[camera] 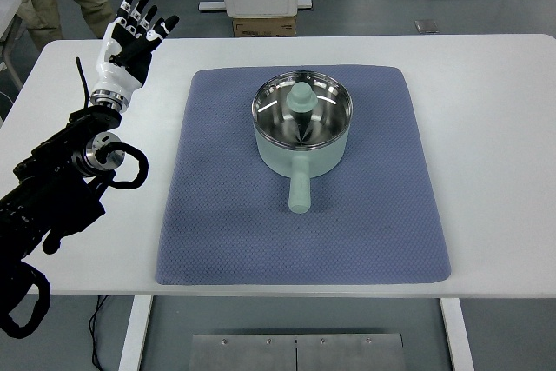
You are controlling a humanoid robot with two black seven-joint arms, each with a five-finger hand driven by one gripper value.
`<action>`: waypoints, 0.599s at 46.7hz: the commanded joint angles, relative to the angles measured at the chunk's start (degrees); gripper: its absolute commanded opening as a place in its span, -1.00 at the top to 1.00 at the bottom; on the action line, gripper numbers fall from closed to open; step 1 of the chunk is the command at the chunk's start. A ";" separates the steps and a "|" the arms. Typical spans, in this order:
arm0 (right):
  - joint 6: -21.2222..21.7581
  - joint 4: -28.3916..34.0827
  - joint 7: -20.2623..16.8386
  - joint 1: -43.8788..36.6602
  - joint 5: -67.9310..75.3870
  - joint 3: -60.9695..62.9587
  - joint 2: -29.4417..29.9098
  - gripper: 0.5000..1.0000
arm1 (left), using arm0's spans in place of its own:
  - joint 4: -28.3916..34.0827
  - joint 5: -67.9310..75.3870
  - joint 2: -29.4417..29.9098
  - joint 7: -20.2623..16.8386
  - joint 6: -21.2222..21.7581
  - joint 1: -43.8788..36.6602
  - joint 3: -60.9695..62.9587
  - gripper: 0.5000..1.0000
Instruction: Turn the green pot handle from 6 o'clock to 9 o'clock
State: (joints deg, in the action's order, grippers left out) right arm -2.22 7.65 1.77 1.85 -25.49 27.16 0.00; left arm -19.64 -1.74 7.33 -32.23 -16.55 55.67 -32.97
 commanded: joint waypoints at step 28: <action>0.02 0.00 -0.01 0.08 0.00 0.00 0.00 -1.00 | -22.89 1.56 17.81 -0.20 6.69 9.90 16.61 -1.00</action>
State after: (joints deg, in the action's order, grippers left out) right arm -2.22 7.63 1.76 1.88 -25.49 27.16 0.00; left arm -41.00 -1.33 24.98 -32.37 -13.57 63.85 -18.68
